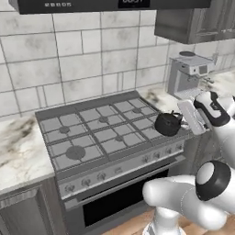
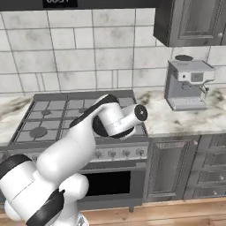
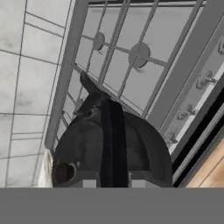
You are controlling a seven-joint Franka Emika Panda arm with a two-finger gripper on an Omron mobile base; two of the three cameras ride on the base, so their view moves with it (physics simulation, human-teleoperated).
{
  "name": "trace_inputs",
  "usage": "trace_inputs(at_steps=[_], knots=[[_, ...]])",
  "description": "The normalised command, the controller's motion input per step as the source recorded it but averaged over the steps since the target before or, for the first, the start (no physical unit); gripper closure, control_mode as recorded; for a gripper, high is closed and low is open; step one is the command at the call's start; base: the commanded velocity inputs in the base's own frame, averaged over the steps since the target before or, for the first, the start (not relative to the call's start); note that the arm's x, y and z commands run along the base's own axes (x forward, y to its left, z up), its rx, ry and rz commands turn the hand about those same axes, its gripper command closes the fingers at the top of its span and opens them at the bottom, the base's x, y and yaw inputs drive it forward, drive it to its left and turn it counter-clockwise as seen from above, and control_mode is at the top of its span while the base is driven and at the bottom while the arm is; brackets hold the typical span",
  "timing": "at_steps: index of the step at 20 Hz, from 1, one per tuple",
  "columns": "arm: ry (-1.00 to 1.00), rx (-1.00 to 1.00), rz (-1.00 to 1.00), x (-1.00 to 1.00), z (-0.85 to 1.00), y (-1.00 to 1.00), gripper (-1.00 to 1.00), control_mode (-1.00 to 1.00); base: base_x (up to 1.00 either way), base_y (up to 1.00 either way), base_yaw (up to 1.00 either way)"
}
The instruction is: The kettle is done boiling. Turn off the stove, then wait for 300 timesteps before moving the kettle to the dining table.
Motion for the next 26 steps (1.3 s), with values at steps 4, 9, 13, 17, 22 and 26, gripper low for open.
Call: trace_inputs(at_steps=[4, 9, 13, 17, 22, 26], knots=[[0.00, 0.00, 0.00, 0.00, 0.00, 0.00, 1.00, 1.00, -0.27, 0.03, -0.49], [0.00, 0.00, 0.00, 0.00, 0.00, 0.00, 1.00, 1.00, -0.21, 0.04, -0.48], [0.00, 0.00, 0.00, 0.00, 0.00, 0.00, 1.00, 1.00, -0.16, 0.06, -0.47], [0.00, 0.00, 0.00, 0.00, 0.00, 0.00, 1.00, 1.00, -0.07, 0.14, -0.51], [0.00, 0.00, 0.00, 0.00, 0.00, 0.00, 1.00, 1.00, -0.10, 0.09, -0.52], [0.00, 0.00, 0.00, 0.00, 0.00, 0.00, 1.00, 1.00, -0.01, 0.09, -0.52]])
